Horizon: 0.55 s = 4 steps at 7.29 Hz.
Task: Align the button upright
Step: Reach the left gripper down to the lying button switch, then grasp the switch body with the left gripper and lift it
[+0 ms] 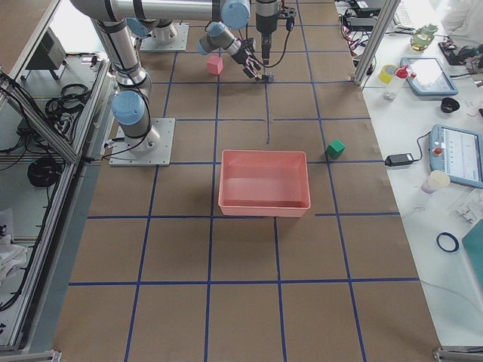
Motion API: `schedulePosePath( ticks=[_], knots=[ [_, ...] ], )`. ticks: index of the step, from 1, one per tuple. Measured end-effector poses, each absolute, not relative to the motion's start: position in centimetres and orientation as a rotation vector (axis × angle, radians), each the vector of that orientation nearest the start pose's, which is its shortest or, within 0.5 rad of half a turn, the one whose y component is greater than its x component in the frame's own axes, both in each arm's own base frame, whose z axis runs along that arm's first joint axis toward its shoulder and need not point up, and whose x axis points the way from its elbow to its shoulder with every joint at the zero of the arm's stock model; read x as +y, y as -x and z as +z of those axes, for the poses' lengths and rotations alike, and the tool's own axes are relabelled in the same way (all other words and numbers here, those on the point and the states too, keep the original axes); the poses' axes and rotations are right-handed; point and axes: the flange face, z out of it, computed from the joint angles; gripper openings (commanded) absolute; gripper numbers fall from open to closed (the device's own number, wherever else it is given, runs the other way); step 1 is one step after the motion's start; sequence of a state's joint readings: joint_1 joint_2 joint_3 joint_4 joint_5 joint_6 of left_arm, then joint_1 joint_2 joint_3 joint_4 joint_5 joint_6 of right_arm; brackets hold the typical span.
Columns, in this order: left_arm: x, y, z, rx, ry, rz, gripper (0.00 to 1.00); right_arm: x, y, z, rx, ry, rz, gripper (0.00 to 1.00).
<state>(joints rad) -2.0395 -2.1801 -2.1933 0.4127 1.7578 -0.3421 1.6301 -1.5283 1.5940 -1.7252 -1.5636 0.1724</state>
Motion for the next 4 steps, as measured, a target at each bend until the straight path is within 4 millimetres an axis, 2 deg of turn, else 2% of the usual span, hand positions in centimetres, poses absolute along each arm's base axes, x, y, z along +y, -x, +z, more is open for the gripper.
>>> schedulePosePath(
  ticks=[1, 2, 3, 4],
  knots=[
    [-40.66, 33.43, 13.16, 3.031, -0.088, -1.207, 0.44, -50.89, -16.41, 47.05, 3.119, -0.176, -0.135, 1.0],
    [-40.68, 33.44, 12.94, 3.024, -0.109, -1.205, 0.38, -50.96, -16.39, 46.9, 3.119, -0.178, -0.13, 1.0],
    [-40.66, 33.45, 12.95, 3.017, -0.135, -1.207, 0.15, -51.02, -16.4, 46.76, 3.118, -0.179, -0.126, 1.0],
    [-40.65, 33.47, 12.87, 3.015, -0.152, -1.205, 0.0, -51.03, -16.38, 46.7, 3.118, -0.18, -0.124, 1.0]
  ],
)
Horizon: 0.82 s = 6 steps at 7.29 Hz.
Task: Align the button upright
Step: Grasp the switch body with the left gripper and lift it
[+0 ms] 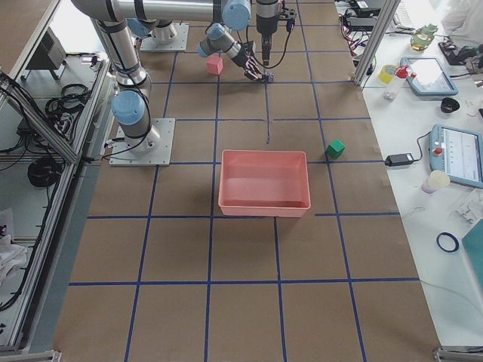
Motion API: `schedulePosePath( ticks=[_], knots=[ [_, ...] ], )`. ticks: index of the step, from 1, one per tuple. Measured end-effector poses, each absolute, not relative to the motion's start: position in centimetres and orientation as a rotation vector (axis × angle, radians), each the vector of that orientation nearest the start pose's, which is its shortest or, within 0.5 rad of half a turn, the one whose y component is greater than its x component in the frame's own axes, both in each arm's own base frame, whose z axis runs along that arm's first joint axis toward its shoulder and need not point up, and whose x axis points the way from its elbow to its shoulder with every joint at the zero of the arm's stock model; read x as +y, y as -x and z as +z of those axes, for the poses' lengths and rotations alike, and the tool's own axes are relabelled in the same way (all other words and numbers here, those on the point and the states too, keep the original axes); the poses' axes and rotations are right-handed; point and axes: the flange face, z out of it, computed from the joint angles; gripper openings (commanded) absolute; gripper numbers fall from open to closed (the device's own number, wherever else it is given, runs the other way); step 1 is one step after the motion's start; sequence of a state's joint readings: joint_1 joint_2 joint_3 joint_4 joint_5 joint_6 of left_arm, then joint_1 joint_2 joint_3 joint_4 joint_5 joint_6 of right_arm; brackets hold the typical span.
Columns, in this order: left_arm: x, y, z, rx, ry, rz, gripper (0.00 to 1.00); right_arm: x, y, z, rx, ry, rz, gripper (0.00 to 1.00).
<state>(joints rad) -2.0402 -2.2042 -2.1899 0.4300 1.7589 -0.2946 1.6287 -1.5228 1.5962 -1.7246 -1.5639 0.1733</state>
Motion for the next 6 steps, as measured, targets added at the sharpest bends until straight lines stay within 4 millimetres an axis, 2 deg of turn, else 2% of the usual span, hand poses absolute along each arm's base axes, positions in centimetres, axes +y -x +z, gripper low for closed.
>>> schedulePosePath(
  ticks=[2, 3, 4, 6],
  knots=[
    [-40.8, 33.5, 13.3, 3.009, -0.163, -1.217, 0.0, -50.9, -16.2, 46.9, 3.121, -0.182, -0.128, 1.0],
    [-41.6, 33.8, 14.6, 3.001, -0.156, -1.245, 0.0, -50.9, -16.3, 47.0, 3.117, -0.18, -0.131, 1.0],
    [-43.5, 34.3, 16.3, 3.003, -0.124, -1.233, 0.0, -50.9, -16.3, 47.0, 3.112, -0.179, -0.13, 1.0],
    [-48.7, 34.4, 20.6, 3.06, 0.0, -0.967, 0.0, -50.9, -16.3, 47.1, 3.115, -0.179, -0.131, 1.0]
  ],
)
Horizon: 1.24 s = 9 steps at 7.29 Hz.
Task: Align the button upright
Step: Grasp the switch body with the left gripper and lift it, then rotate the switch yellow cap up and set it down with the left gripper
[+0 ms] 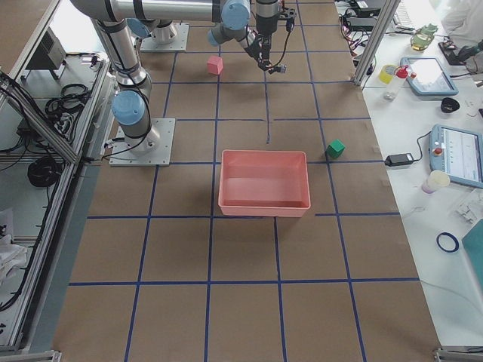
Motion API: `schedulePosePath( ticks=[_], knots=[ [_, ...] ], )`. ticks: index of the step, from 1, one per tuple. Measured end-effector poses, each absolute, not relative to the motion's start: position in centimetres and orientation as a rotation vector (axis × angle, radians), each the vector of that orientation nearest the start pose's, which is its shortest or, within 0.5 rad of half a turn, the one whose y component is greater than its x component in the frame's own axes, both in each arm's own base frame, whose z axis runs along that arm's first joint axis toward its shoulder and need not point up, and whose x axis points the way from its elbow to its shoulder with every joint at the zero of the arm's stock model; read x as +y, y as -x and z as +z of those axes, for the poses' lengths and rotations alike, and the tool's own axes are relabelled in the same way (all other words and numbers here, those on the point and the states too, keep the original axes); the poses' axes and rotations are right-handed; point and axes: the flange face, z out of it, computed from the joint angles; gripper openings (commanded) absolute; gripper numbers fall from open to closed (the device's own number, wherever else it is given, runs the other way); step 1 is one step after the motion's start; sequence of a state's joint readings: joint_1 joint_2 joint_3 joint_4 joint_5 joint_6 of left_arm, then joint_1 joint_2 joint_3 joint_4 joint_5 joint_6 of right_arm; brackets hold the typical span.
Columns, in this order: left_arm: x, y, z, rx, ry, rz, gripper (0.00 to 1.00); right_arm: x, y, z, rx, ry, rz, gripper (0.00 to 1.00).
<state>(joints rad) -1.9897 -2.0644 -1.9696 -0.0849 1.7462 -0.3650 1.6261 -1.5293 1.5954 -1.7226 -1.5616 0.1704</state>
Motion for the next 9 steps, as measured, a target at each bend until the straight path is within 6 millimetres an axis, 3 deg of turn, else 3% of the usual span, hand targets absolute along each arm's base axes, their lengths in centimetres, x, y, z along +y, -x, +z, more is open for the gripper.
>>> schedulePosePath(
  ticks=[2, 4, 7, 9],
  knots=[
    [-52.8, 33.0, 25.5, 3.142, 0.202, -0.546, 0.0, -50.9, -16.4, 46.8, 3.112, -0.178, -0.124, 1.0],
    [-55.4, 31.5, 29.1, 3.207, 0.609, -0.137, 0.0, -51.0, -16.4, 46.6, 3.112, -0.18, -0.119, 1.0],
    [-59.5, 28.9, 29.0, 3.177, 1.399, 0.412, 0.0, -50.9, -16.3, 46.8, 3.117, -0.18, -0.123, 1.0],
    [-62.0, 27.9, 25.6, 3.06, 1.695, 0.692, 0.0, -50.9, -16.5, 46.7, 3.11, -0.176, -0.119, 1.0]
  ],
)
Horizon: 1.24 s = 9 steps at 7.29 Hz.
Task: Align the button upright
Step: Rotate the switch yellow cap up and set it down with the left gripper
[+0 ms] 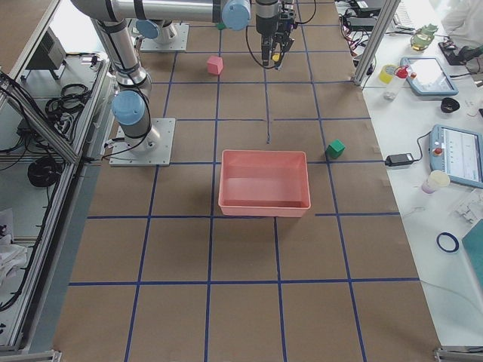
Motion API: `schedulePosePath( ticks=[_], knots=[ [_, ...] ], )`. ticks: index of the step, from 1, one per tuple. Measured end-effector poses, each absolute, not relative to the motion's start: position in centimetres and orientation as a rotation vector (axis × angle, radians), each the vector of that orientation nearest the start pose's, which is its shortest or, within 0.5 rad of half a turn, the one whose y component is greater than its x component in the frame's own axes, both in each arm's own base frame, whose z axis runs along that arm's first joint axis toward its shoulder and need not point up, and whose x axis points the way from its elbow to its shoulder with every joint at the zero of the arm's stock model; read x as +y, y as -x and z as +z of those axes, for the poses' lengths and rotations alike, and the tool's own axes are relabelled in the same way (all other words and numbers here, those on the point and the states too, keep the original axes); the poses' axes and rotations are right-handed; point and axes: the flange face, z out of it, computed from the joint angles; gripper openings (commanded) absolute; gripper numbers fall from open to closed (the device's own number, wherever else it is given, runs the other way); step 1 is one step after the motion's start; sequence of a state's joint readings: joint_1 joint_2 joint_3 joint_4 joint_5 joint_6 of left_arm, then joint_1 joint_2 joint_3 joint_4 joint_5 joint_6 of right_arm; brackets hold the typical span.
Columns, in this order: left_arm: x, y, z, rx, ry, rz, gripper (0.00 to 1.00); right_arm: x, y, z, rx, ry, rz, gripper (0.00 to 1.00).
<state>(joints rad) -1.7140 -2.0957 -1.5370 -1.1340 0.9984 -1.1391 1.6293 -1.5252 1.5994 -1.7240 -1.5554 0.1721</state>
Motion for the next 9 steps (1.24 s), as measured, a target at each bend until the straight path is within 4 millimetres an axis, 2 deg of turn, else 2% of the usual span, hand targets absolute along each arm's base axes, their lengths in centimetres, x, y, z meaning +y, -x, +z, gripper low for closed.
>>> schedulePosePath(
  ticks=[1, 3, 9],
  knots=[
    [-63.0, 28.0, 23.5, 3.002, 1.773, 0.8, 0.0, -50.9, -16.5, 46.6, 3.108, -0.175, -0.119, 1.0],
    [-63.6, 28.4, 21.4, 2.916, 1.85, 0.965, 0.0, -50.9, -16.4, 46.7, 3.108, -0.175, -0.119, 1.0],
    [-62.1, 28.3, 19.7, 2.761, 1.888, 1.129, 0.0, -50.9, -16.5, 46.7, 3.104, -0.174, -0.121, 1.0]
  ],
)
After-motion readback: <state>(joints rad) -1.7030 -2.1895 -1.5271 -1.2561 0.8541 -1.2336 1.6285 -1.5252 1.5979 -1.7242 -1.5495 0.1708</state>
